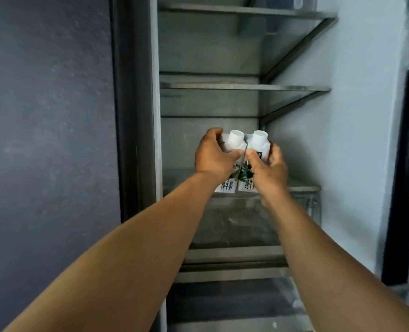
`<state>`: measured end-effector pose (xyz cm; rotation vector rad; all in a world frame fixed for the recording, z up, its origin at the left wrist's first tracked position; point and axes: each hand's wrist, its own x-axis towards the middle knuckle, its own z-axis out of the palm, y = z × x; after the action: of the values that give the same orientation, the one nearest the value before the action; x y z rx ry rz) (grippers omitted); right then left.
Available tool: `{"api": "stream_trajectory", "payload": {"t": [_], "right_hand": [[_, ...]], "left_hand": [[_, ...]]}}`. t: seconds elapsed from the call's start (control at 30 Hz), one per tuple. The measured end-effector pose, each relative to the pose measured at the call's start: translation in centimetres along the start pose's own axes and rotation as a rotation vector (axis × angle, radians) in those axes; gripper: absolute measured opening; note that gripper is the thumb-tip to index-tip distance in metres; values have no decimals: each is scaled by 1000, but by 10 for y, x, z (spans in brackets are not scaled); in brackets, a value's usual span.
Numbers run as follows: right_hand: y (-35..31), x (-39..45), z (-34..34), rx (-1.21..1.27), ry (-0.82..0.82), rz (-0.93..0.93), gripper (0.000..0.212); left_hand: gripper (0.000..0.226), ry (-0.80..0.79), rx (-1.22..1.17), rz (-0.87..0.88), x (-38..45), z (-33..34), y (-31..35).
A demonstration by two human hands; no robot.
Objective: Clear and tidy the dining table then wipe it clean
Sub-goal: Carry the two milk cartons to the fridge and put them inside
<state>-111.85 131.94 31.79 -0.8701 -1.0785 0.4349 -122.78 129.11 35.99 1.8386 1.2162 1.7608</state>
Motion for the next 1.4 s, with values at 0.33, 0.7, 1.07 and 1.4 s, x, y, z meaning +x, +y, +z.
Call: {"api": "stream_trajectory", "payload": {"t": [0.33, 0.7, 1.07, 1.4], "right_hand": [[39, 66, 17, -82, -156, 59, 51], [55, 92, 35, -162, -233, 107, 44], [30, 79, 30, -203, -144, 98, 83], [-23, 2, 10, -87, 208, -84, 29]], "left_hand": [[62, 16, 111, -98, 61, 30, -36], [45, -2, 232, -128, 84, 36, -55], [79, 28, 125, -147, 75, 33, -45], [36, 68, -41, -49, 11, 9, -5]]}}
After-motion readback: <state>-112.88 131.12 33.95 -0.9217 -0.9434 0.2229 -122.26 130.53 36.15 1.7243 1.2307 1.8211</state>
